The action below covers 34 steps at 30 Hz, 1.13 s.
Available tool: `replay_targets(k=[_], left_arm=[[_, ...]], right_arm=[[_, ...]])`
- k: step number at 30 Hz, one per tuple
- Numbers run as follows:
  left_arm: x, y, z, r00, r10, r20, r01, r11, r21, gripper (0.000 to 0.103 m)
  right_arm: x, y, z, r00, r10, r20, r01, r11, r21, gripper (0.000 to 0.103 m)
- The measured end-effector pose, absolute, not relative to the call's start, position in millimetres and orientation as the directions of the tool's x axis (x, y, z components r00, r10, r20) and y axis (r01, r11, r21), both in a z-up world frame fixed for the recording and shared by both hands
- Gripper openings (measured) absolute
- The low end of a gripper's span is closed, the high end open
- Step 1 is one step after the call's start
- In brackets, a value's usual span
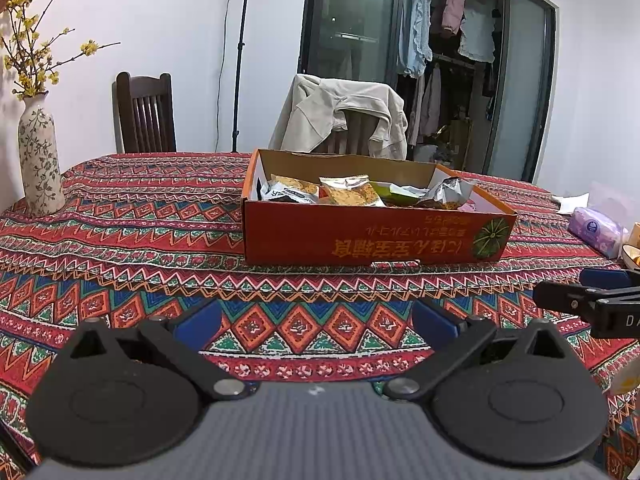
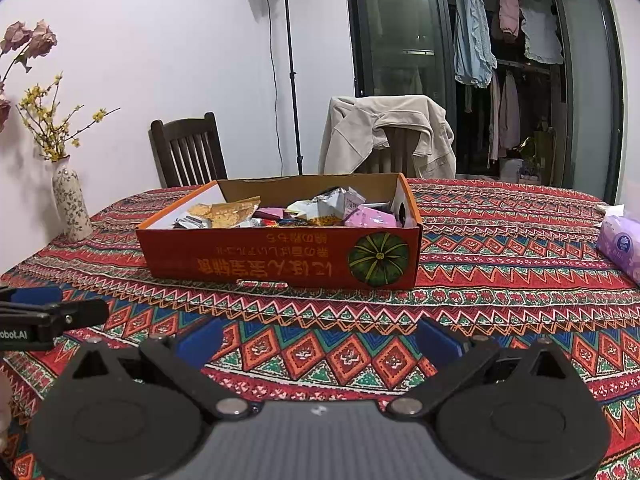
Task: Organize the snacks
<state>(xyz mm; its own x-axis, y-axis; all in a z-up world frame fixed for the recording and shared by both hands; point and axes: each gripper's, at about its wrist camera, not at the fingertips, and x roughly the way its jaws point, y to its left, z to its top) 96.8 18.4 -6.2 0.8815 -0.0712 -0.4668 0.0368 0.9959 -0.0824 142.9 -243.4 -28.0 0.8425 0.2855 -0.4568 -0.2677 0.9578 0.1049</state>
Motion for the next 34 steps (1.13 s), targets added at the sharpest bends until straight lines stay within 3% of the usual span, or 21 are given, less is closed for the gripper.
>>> replay_targets(k=[34], left_arm=[[92.3,16.4,-6.2,0.892,-0.073,-0.445,0.047,0.996,-0.070,0.103]], right_arm=[[142.5,-243.4,-27.9,0.842,0.285,-0.459,-0.268,0.958,0.105,0.103]])
